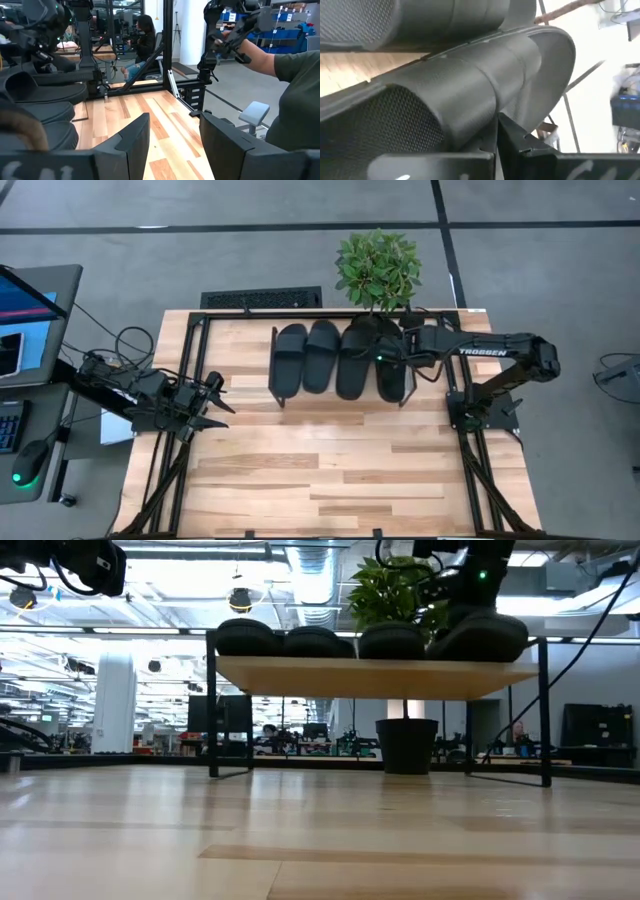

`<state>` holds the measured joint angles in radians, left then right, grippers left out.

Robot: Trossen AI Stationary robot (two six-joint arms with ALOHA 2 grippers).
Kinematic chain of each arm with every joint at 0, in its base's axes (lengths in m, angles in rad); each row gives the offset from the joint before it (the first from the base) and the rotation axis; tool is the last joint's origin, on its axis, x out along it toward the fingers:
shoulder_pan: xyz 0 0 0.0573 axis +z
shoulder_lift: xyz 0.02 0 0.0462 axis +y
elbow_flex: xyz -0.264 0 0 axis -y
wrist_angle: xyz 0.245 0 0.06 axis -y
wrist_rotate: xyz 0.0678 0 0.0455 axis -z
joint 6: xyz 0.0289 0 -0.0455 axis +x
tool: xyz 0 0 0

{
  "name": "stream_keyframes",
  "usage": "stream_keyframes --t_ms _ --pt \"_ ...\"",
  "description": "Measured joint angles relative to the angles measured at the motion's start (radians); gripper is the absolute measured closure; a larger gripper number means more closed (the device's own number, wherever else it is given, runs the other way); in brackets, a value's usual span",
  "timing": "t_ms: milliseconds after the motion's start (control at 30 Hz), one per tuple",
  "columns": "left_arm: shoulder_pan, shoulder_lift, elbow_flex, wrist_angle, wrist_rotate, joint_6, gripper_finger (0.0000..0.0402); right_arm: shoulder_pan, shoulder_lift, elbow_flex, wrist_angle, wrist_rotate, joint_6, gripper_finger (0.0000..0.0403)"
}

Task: Pick and place slides into the shelf
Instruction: Adjust the black slides on the shelf

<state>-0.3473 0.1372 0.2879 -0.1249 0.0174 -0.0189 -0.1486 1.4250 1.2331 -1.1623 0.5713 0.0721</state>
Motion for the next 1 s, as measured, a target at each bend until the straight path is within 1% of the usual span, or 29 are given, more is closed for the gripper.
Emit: stream_keyframes --t_ms 200,500,633,733,833,1000 --pt "0.000 0.000 0.000 -0.003 -0.003 0.000 0.0242 0.035 -0.001 0.049 -0.013 0.029 0.007 0.0403" --pt "0.000 0.000 0.000 -0.013 -0.002 -0.003 0.0242 0.042 -0.003 0.053 -0.004 0.023 0.000 0.0403" --pt "0.000 0.000 0.000 -0.013 -0.002 -0.003 0.0242 0.040 -0.004 0.055 0.007 -0.040 -0.020 0.0403" --pt "0.000 0.000 0.000 -0.013 -0.002 -0.003 0.0242 0.035 -0.005 0.055 0.012 -0.052 -0.040 0.0403" --pt "0.000 0.000 0.000 -0.013 -0.002 -0.003 0.0242 0.033 -0.007 0.055 0.027 -0.092 -0.070 0.0403" --pt "0.000 0.000 0.000 -0.013 -0.002 -0.003 0.0242 0.022 -0.034 0.056 0.054 -0.162 -0.113 0.0403"
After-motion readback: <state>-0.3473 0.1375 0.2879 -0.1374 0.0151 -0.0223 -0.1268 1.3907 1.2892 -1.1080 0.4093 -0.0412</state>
